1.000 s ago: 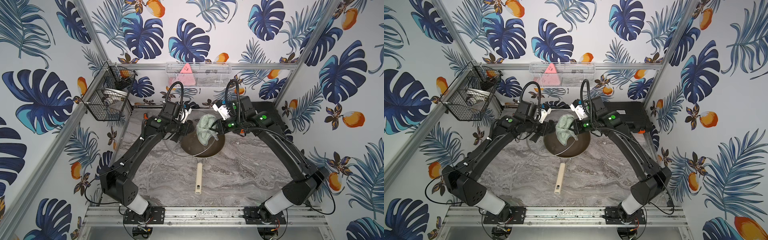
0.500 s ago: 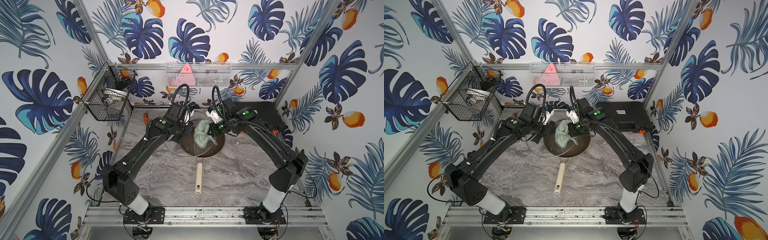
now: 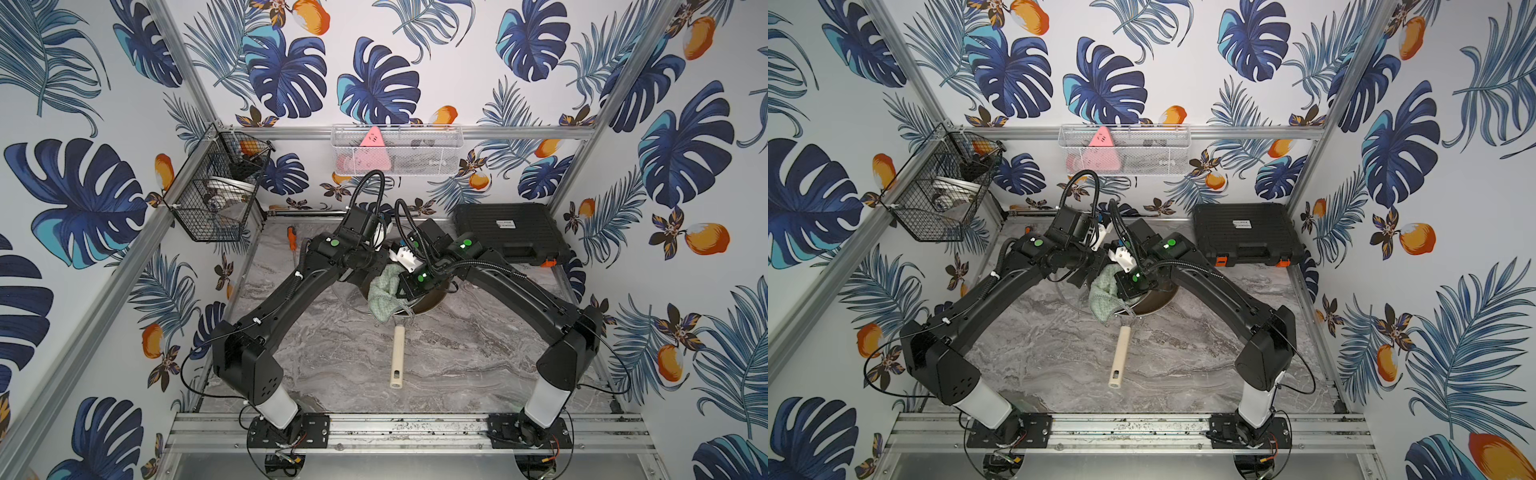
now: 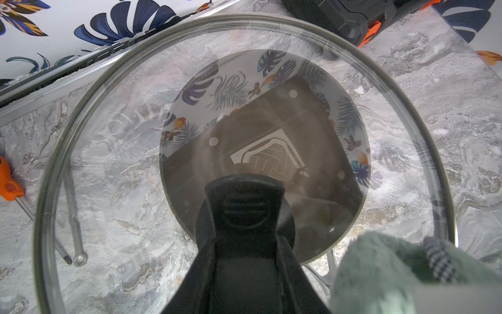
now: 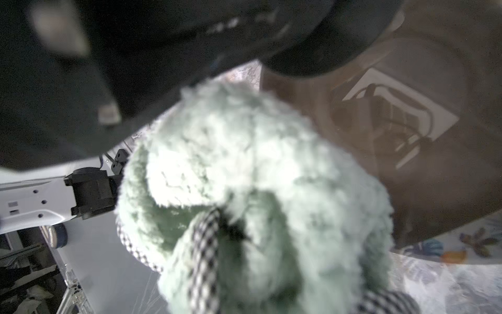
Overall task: Wipe the pot lid with a cloth
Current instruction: Wipe the pot lid.
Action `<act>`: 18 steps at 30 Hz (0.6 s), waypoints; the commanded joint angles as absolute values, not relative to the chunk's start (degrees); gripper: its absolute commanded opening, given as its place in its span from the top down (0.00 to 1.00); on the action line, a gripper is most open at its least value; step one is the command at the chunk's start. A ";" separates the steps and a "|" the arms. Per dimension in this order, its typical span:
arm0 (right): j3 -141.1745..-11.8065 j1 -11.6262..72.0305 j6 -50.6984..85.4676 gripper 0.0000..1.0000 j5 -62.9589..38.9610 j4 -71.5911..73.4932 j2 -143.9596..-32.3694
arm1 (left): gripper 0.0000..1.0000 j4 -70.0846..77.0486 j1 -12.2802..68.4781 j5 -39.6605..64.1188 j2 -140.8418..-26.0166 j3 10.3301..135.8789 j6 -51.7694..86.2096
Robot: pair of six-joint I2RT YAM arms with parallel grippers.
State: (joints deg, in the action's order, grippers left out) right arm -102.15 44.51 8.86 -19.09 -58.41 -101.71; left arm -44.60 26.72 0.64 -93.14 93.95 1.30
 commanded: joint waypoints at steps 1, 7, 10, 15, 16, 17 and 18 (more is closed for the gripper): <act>-99.42 45.78 11.34 1.00 -21.97 -53.83 -100.00 | 1.00 -37.49 27.00 1.35 -93.16 95.37 1.40; -96.93 45.88 13.18 1.00 -17.85 -51.18 -97.00 | 1.00 -37.19 27.59 1.50 -92.96 94.62 1.75; -97.81 45.18 13.36 1.00 -15.70 -51.46 -96.25 | 1.00 -37.08 27.64 1.41 -92.30 93.96 2.01; -98.98 42.75 13.54 1.00 -15.00 -51.73 -95.89 | 1.00 -37.42 27.73 1.41 -90.83 93.34 1.83; -99.39 42.15 13.38 1.00 -14.94 -51.89 -95.99 | 1.00 -37.53 27.68 1.48 -90.45 93.26 1.84; -99.53 41.36 13.27 1.00 -15.23 -51.95 -96.13 | 1.00 -37.60 27.73 1.62 -90.10 93.17 1.84; -99.69 40.49 13.19 1.00 -15.57 -51.65 -96.17 | 1.00 -37.69 27.68 1.75 -89.67 93.01 1.82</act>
State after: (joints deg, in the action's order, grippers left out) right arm -98.89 41.78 13.02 -15.99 -52.71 -96.16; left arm -43.33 27.68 1.34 -91.20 92.97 1.63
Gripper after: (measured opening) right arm 0.072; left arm 0.344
